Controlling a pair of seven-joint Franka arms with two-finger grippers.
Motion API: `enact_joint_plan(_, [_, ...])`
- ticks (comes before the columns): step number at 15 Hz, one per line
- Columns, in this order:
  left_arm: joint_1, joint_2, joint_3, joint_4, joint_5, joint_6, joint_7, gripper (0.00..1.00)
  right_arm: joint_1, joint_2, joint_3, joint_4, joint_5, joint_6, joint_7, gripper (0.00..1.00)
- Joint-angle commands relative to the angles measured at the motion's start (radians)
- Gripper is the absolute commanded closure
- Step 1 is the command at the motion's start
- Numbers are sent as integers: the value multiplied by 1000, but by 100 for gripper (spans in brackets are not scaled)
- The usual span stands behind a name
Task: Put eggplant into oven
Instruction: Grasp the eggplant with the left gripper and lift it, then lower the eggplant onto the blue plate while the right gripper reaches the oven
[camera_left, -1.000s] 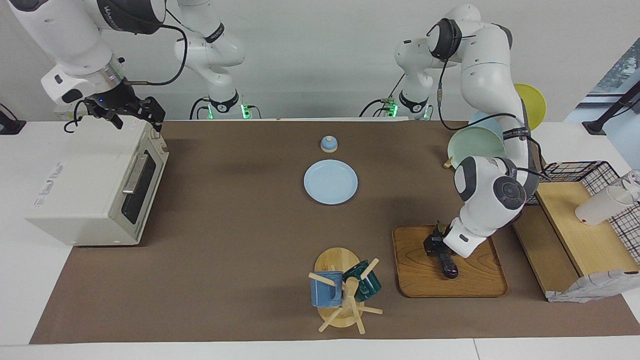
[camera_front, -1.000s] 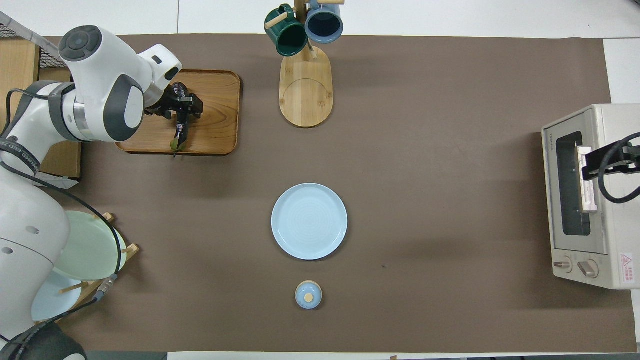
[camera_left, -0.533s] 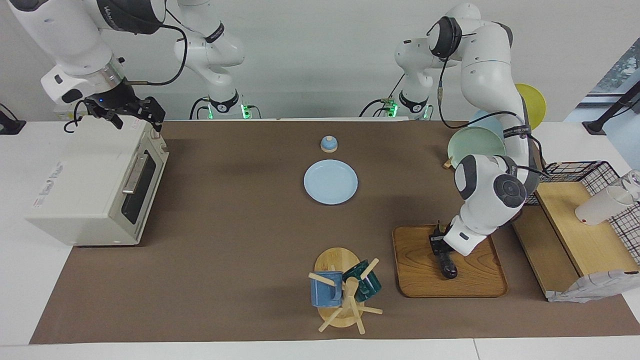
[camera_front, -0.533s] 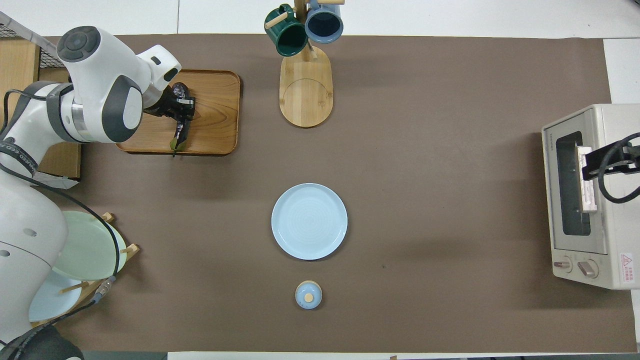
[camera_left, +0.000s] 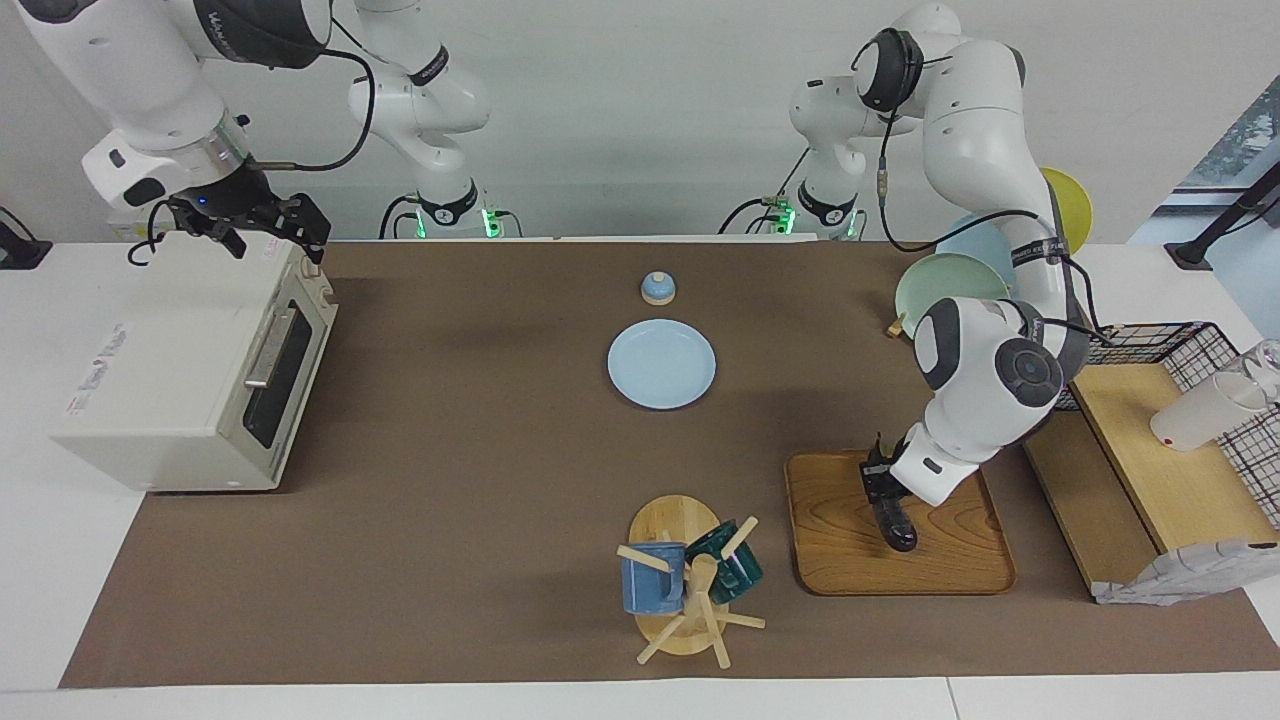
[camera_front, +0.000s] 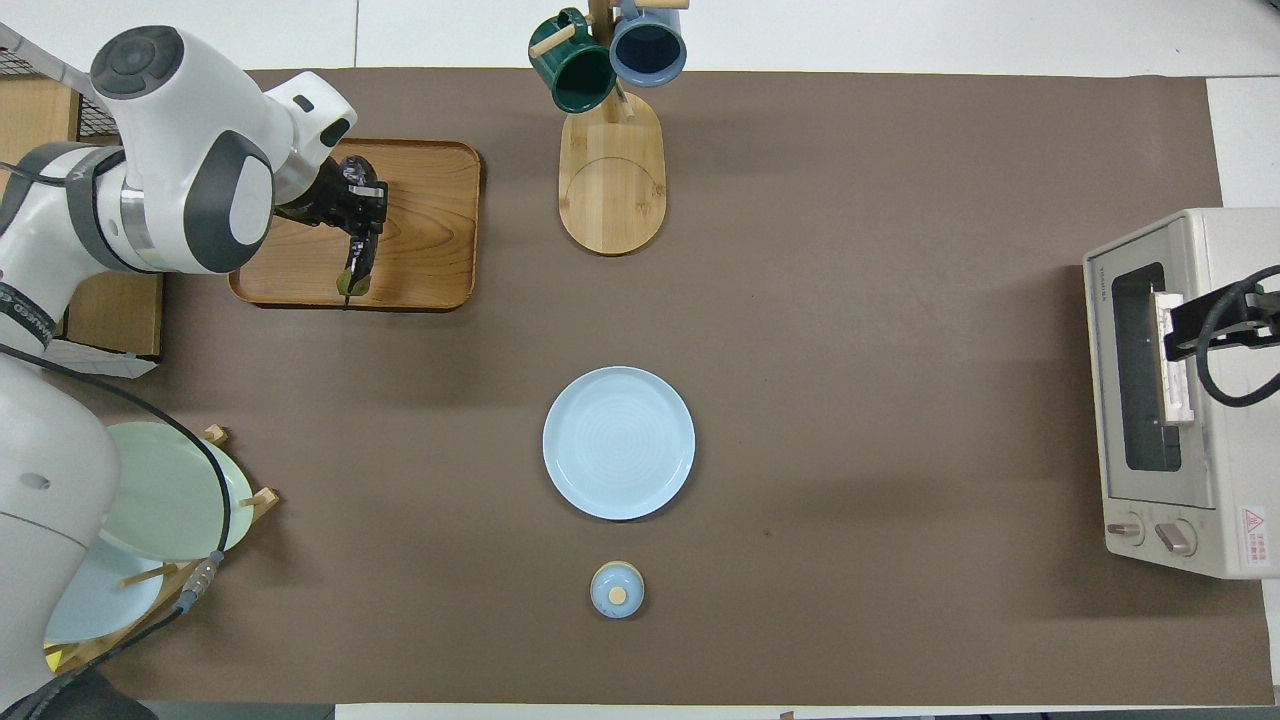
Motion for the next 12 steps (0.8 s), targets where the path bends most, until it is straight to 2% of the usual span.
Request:
enact_joint_plan(1, [-45, -153, 3, -58, -54, -105, -93, 100, -2, -25, -4, -32, 26, 23, 10, 0])
enact_joint_plan(4, [-146, -273, 1, -139, -80, -161, -265, 100, -1, -25, -4, -31, 27, 25, 10, 0])
enact_joint_plan(8, [-353, -348, 3, -252, -80, -133, -472, 100, 7, -25, 0, -32, 27, 22, 9, 0])
enact_joint_plan(9, [-402, -370, 3, -301, -80, -92, -497, 100, 8, -26, 0, -35, 27, 22, 7, 0])
enact_joint_plan(11, [-491, -437, 3, -471, -80, 69, -552, 100, 10, -36, 4, -61, 43, 73, 6, 0])
enact_joint_plan(12, [-533, -480, 3, -575, -80, 159, -570, 100, 8, -48, 4, -95, 44, 115, 4, 33])
